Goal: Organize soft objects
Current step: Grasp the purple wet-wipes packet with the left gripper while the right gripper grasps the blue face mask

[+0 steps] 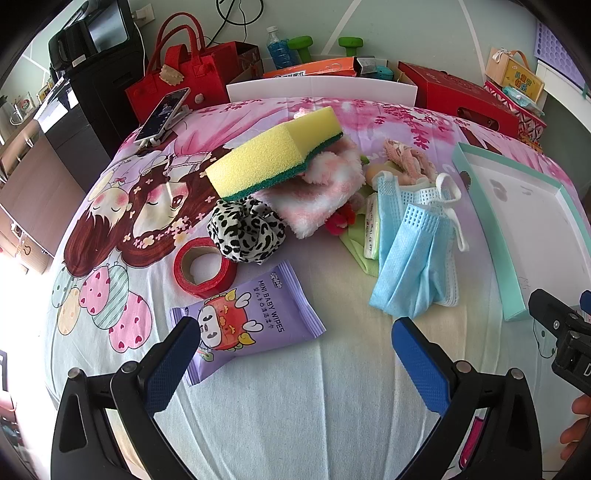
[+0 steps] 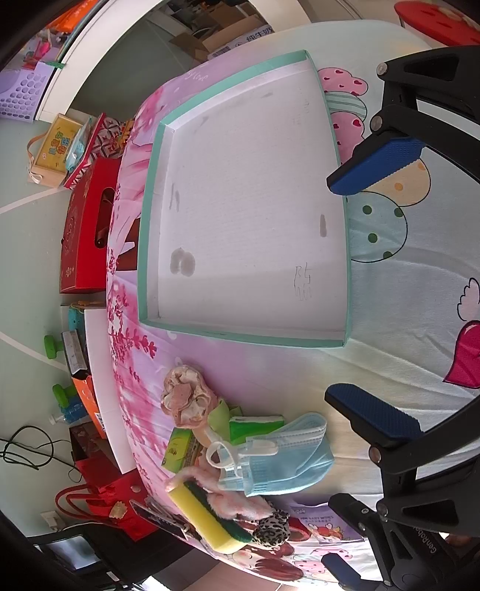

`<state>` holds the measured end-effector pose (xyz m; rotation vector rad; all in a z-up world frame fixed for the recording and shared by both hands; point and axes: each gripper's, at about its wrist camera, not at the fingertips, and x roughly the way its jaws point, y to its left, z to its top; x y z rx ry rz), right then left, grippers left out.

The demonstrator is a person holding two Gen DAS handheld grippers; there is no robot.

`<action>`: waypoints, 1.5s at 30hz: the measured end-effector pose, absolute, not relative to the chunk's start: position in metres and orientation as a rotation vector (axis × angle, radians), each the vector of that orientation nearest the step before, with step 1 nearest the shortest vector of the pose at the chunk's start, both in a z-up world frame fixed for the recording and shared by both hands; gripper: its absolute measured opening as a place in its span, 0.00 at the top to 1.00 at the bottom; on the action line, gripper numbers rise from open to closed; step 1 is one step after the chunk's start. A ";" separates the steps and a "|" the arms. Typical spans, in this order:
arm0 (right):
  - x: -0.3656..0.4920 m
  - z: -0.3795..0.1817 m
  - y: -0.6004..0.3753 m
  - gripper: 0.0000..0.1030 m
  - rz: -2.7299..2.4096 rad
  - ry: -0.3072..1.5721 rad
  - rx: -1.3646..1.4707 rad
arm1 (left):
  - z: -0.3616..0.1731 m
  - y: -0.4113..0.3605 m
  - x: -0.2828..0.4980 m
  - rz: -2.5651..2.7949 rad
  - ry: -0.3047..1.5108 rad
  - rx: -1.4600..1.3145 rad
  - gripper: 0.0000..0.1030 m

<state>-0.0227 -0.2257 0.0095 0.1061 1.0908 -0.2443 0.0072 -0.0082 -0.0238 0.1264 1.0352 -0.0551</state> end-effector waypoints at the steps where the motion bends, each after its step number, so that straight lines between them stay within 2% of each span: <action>1: -0.023 0.009 -0.226 0.00 -0.244 1.091 0.106 | -0.024 -0.008 0.007 -0.055 1.035 0.126 0.00; 6: -0.023 0.013 -0.226 0.00 -0.244 1.070 0.111 | -0.024 -0.005 0.008 -0.047 1.031 0.098 0.00; 15: -0.016 0.032 -0.202 0.00 -0.124 0.963 0.161 | -0.019 0.046 0.013 0.070 1.021 -0.058 0.00; 31: 0.027 0.008 -0.143 0.00 0.020 1.025 0.159 | -0.060 0.056 0.029 0.028 1.216 -0.155 0.00; 45: 0.038 -0.014 -0.132 0.00 0.042 1.080 0.130 | -0.067 0.081 0.037 0.090 1.240 -0.236 0.00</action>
